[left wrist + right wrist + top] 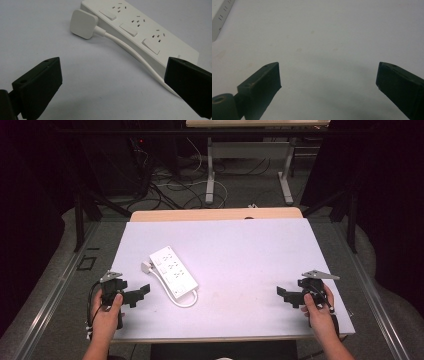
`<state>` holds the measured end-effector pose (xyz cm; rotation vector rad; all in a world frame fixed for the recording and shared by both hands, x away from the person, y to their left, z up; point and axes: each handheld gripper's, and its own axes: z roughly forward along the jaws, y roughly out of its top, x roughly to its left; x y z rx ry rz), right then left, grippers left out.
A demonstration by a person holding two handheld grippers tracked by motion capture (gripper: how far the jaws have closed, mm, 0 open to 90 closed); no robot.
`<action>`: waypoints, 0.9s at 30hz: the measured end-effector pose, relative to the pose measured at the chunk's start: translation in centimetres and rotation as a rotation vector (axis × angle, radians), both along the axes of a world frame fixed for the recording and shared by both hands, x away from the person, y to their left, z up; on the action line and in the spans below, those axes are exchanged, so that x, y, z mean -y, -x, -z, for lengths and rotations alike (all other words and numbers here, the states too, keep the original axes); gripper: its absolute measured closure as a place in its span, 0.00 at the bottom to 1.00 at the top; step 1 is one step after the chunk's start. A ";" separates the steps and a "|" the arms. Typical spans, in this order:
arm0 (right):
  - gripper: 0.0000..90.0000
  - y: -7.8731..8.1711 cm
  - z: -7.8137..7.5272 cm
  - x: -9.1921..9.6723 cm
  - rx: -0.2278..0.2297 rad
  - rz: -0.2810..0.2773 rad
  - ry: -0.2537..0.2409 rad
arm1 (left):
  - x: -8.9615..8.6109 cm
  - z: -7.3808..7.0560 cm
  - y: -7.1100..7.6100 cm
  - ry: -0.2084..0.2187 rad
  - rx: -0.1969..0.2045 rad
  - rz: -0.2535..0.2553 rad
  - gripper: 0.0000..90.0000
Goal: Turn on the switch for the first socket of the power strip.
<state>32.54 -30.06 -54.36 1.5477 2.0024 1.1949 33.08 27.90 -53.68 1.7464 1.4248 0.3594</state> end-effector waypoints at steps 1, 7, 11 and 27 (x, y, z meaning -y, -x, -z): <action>0.06 0.0 0.0 0.0 0.001 0.000 0.000 | 0.0 0.1 0.0 0.000 0.000 0.000 0.01; 0.06 0.0 0.0 -0.1 -0.004 0.001 -0.004 | -0.2 0.2 0.0 0.000 -0.023 0.006 0.02; 0.06 0.0 0.0 0.0 0.002 -0.006 0.000 | -0.2 0.3 0.0 0.007 -0.010 -0.005 0.02; 0.06 -0.2 0.1 -0.1 -0.004 -0.008 -0.002 | -0.5 0.6 0.0 0.013 -0.022 -0.007 0.02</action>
